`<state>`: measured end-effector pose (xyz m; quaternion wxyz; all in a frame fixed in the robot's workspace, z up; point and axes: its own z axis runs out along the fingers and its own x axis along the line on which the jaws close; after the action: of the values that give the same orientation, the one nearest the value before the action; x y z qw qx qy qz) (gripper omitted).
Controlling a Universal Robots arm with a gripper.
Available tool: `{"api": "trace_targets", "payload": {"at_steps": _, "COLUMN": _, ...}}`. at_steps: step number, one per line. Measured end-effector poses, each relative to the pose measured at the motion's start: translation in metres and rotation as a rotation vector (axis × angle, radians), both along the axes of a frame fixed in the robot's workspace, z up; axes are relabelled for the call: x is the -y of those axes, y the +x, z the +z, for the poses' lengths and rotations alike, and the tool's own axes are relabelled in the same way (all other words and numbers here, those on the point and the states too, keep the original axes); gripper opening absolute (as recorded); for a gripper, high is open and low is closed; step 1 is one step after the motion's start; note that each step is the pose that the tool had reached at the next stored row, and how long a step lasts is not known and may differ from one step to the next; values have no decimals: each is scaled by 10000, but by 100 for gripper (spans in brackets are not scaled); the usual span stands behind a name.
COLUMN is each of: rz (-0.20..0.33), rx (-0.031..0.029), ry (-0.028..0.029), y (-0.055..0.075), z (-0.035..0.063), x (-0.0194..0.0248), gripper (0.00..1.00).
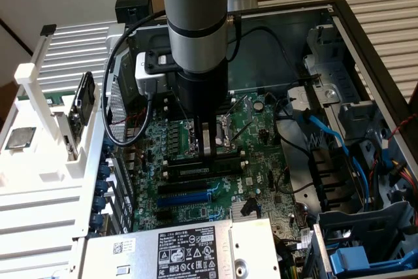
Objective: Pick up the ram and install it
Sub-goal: 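Press down the ram until it locks into place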
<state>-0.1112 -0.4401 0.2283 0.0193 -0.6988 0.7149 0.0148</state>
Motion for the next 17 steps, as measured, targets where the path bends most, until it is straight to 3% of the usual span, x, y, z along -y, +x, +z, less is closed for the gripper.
{"api": "trace_targets", "payload": {"at_steps": 17, "rz": 0, "rx": 0, "ry": 163, "y": 0, "z": 0, "x": 27, "gripper": 11}}
